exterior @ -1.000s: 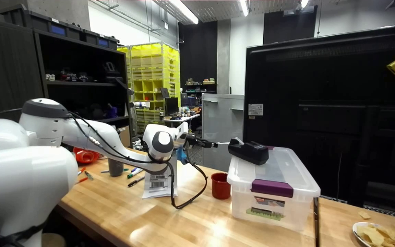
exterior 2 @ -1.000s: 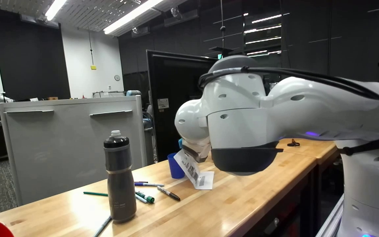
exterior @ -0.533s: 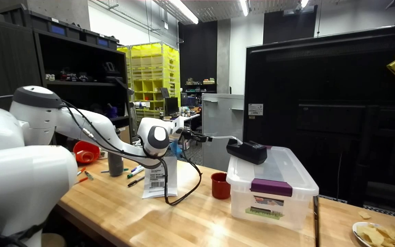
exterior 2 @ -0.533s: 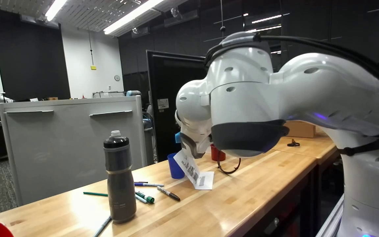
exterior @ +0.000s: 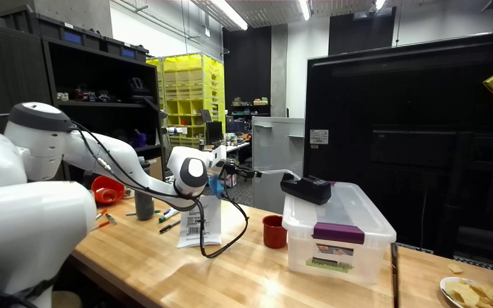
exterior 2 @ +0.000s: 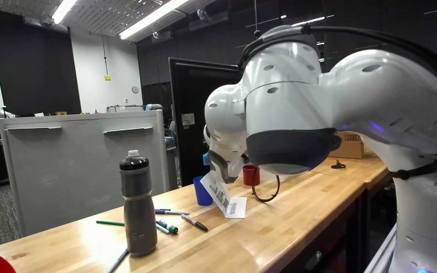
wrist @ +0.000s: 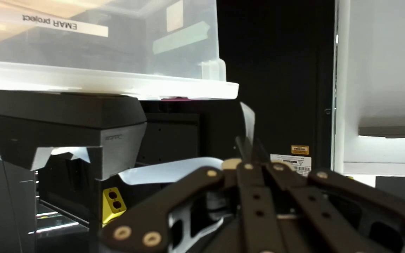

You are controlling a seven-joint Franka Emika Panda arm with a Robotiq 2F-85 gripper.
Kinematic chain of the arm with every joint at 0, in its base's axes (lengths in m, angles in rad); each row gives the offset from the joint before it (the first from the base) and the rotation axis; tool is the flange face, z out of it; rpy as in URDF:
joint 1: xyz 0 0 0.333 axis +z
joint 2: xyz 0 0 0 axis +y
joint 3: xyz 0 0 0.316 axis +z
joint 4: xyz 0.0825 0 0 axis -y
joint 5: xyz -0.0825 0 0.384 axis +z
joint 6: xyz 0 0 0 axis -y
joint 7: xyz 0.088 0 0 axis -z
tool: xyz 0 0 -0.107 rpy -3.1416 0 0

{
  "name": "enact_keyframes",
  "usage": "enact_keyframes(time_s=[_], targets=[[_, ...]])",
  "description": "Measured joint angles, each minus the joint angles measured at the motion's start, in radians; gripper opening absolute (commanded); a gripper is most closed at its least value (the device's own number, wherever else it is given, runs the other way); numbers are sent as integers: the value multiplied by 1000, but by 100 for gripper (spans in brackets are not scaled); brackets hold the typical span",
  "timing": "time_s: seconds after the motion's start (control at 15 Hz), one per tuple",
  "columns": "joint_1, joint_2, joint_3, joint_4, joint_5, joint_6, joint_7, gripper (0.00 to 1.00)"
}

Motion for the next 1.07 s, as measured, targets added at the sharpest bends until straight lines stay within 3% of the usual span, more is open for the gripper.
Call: enact_keyframes(time_s=[0.33, 0.6, 1.07], targets=[[11, -5, 1, -23, 12, 28, -13, 0], [55, -36, 0, -96, 66, 125, -45, 0], [228, -76, -74, -201, 84, 148, -45, 0]])
